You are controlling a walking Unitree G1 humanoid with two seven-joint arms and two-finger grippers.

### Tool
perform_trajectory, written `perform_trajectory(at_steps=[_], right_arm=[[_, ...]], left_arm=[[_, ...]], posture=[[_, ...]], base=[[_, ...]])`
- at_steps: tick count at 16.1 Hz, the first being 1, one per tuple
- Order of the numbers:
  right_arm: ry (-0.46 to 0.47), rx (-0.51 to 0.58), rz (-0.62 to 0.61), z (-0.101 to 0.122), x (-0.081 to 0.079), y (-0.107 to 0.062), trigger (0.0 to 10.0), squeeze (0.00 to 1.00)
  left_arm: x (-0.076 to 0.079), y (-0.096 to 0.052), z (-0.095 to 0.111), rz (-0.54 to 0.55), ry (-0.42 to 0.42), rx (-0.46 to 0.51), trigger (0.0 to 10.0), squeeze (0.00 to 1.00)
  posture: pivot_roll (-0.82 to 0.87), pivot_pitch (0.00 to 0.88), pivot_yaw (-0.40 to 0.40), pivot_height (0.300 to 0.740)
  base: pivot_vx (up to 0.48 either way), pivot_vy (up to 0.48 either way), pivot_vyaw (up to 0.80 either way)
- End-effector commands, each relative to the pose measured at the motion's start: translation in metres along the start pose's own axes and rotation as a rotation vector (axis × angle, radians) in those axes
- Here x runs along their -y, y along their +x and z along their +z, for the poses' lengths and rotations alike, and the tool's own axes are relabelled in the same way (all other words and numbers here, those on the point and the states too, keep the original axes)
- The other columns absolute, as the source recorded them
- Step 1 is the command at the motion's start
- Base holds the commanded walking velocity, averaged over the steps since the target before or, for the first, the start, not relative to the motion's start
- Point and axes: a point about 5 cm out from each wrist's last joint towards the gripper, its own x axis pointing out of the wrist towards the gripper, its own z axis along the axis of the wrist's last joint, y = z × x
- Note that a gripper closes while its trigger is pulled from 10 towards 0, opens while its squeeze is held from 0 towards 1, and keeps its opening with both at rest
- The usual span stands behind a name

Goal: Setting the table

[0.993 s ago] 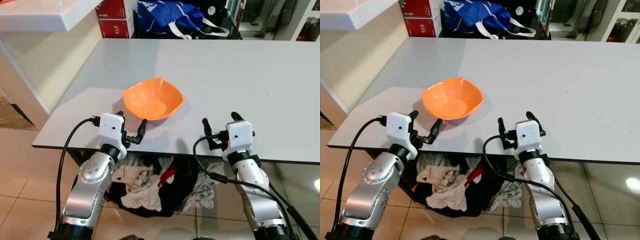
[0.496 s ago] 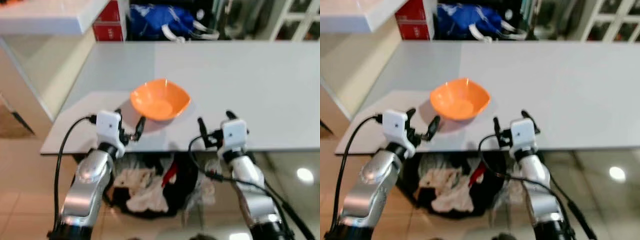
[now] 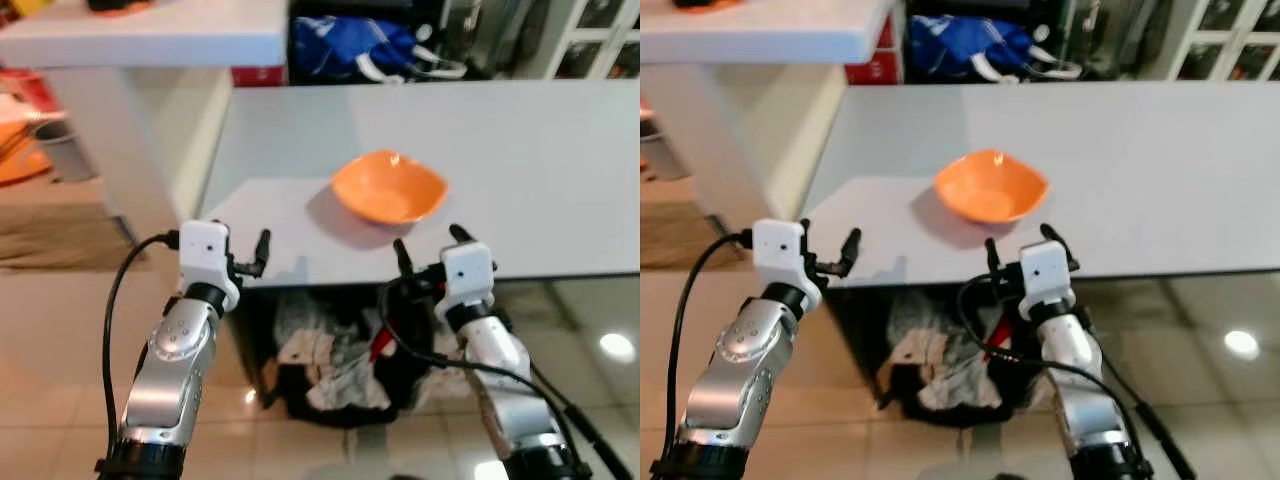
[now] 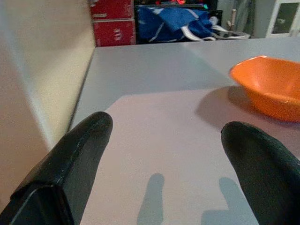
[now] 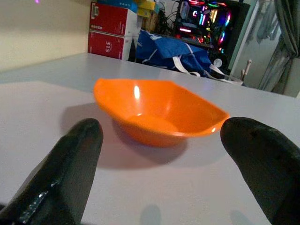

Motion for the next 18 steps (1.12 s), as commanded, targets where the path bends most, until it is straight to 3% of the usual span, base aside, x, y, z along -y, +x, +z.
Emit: perform_trajectory(at_steps=[1, 18], right_arm=[[0.001, 0.004, -0.009, 0.001, 0.005, -0.001, 10.0, 0.00], [0.010, 0.008, 0.041, 0.002, -0.003, 0.002, 10.0, 0.00]], left_arm=[[0.006, 0.001, -0.003, -0.001, -0.012, -0.022, 10.0, 0.00], [-0.005, 0.000, -0.006, 0.075, -0.012, -0.033, 10.0, 0.00]], posture=[[-0.08, 0.000, 0.044, 0.740], [-0.05, 0.000, 0.018, 0.740]], base=[[0.000, 0.472, 0.00], [0.000, 0.478, 0.00]])
